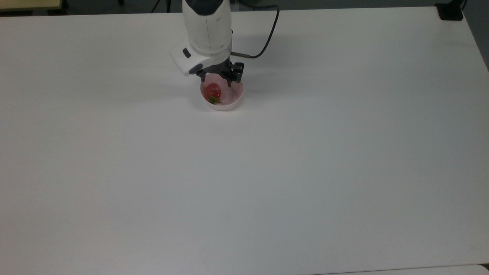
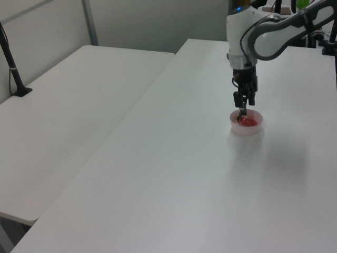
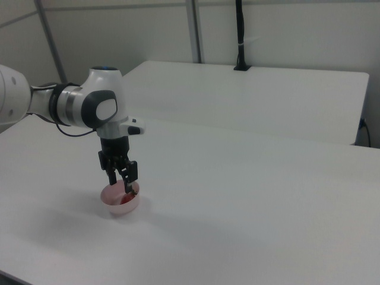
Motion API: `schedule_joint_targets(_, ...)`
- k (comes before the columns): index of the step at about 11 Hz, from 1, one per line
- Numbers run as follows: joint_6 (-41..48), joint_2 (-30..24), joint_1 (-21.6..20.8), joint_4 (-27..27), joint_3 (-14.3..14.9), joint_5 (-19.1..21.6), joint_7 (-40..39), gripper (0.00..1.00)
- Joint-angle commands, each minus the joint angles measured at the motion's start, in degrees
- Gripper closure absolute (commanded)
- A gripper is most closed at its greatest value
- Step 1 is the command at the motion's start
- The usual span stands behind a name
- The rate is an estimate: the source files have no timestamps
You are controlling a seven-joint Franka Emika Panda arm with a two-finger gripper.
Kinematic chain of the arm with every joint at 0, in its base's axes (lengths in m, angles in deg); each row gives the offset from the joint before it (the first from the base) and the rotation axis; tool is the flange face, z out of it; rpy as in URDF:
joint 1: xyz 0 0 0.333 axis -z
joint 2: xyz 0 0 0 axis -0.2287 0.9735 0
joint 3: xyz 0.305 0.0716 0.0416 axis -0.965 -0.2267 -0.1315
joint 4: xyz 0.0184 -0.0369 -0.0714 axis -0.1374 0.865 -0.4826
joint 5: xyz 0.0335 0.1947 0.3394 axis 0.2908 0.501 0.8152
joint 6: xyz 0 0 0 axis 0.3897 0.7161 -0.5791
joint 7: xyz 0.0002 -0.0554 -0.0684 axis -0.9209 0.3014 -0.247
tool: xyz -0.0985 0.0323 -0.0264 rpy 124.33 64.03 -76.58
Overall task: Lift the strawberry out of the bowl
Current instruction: 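Lower the gripper into the bowl around the red strawberry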
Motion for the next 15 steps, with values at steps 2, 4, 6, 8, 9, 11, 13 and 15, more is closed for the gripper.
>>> schedule_joint_targets(2, -2.9, 3.1, -0.8, 0.4, 0.2, -1.8, 1.9, 0.06)
schedule_joint_targets(4, -3.5, 3.9, -0.9, 0.4, 0.1, -2.8, 2.0, 0.06)
schedule_joint_targets(6, -3.6, 4.6, -1.0, 0.5, -1.0, -4.1, 3.3, 0.06)
schedule_joint_targets(8, -3.5, 4.7, -1.1, 0.4, -1.1, -4.7, 4.4, 0.06)
schedule_joint_targets(9, -3.3, 4.2, -1.1, 0.1, -1.2, -4.7, 4.4, 0.06)
schedule_joint_targets(11, -3.2, 3.9, -1.0, -0.1, -2.9, -4.8, 4.8, 0.06)
schedule_joint_targets(13, -2.7, 3.2, -1.0, -0.8, -3.0, -4.9, 5.0, 0.06)
schedule_joint_targets(15, -2.6, 3.2, -1.0, -0.8, -4.4, -6.7, 7.1, 0.06)
